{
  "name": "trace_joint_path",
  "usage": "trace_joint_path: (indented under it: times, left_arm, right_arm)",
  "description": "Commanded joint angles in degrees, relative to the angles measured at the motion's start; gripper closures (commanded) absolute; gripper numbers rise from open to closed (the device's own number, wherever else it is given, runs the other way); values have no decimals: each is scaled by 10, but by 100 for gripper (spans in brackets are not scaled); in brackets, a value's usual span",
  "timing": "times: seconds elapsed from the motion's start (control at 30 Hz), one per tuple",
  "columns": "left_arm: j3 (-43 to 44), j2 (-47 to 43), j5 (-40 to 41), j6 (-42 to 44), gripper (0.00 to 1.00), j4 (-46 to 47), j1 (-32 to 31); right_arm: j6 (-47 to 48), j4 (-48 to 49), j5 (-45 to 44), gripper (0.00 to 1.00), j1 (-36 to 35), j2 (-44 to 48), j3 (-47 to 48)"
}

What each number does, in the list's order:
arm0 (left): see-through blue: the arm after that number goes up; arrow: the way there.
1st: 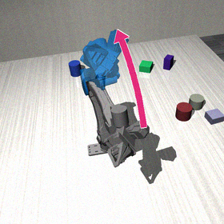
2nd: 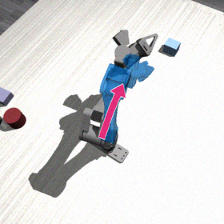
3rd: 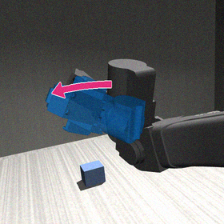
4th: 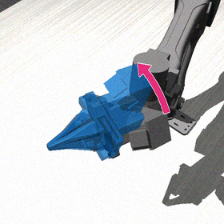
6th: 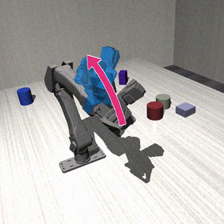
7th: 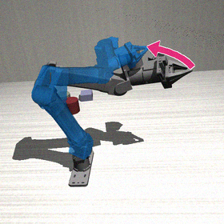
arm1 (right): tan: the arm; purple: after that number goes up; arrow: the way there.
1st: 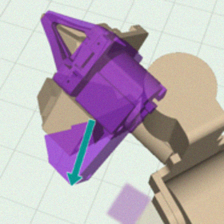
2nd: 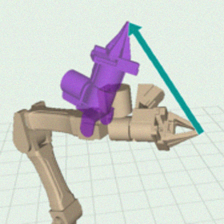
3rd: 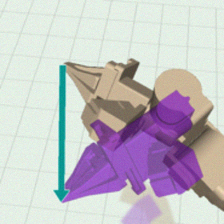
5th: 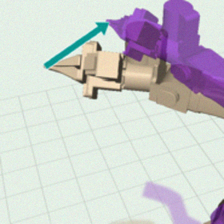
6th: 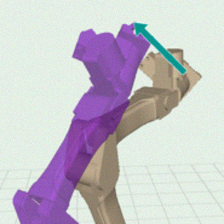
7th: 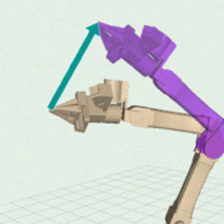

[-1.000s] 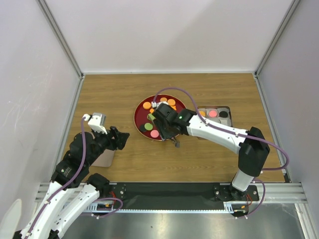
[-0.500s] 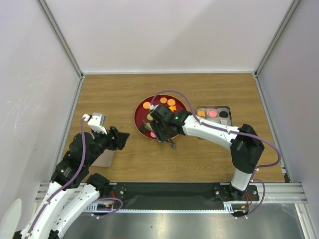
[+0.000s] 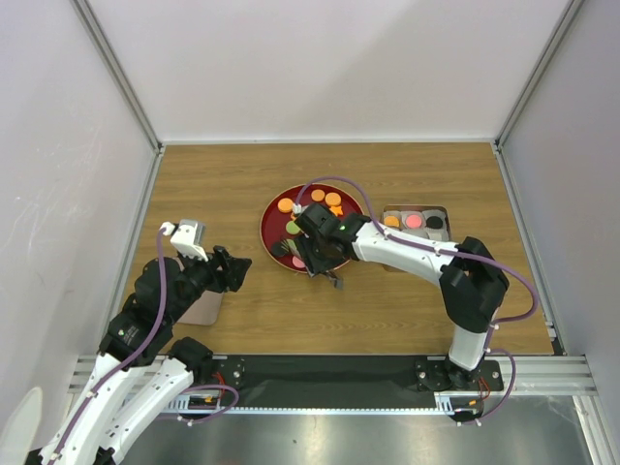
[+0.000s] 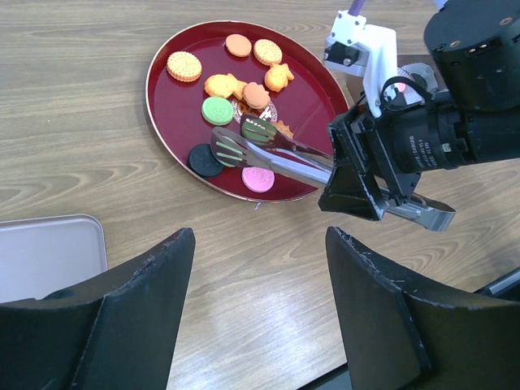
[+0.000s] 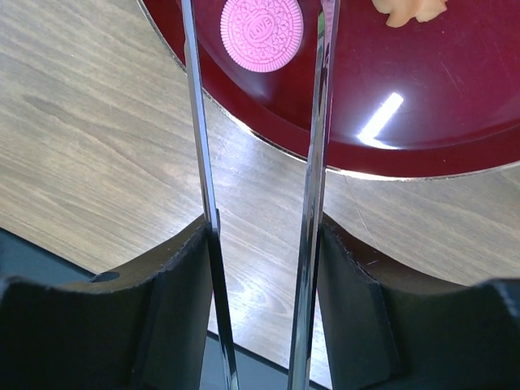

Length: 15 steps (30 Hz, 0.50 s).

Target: Pack the cookies

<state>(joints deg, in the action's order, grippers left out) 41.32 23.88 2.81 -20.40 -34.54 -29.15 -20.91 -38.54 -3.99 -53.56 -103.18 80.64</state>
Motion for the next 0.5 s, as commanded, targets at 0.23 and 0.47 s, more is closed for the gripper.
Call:
trace_joint_path:
  times: [0.23,0.47]
  left_arm:
    - [2,-4,2,9,28,14,-5]
    - [2,-6,2,9,28,14,-5]
  right_arm:
    - [0,29,25,48,7,-10,-3]
    - [-1,36,35,50,12,-7,-7]
